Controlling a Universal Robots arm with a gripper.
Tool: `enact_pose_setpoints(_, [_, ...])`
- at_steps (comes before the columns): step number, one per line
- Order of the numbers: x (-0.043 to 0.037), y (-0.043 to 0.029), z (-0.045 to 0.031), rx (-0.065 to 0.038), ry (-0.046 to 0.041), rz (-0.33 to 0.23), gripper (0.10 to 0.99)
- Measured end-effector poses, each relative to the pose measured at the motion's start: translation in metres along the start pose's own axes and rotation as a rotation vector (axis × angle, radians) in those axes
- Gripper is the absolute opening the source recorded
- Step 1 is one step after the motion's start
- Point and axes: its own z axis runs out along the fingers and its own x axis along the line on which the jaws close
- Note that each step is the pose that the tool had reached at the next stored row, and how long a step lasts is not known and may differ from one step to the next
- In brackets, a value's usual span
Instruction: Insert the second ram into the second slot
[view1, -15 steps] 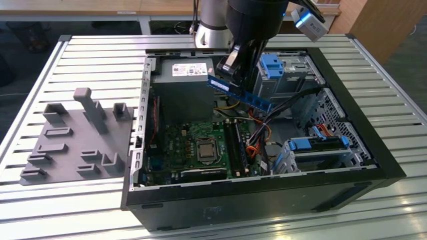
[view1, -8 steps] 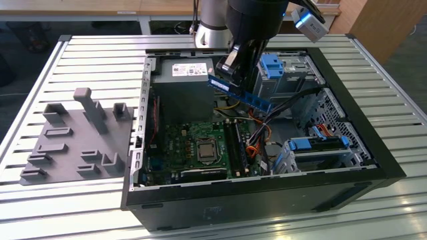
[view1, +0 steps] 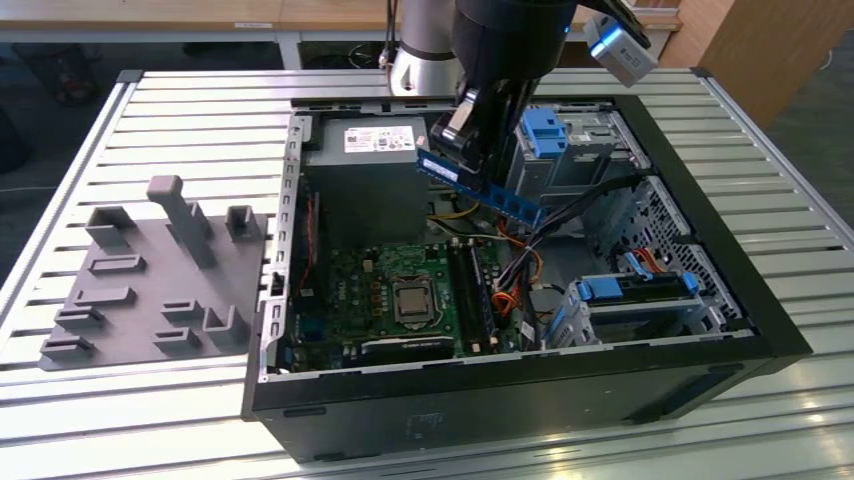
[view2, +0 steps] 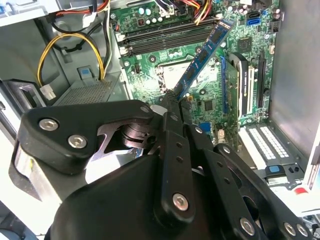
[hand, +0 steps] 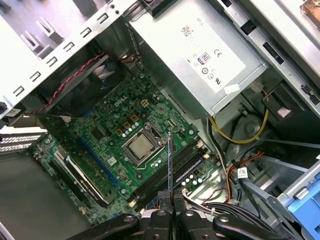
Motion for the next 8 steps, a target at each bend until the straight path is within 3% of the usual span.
enact_pose_setpoints(8, [0.0,0.0,0.0,0.0,-0.001,0.03,0.133])
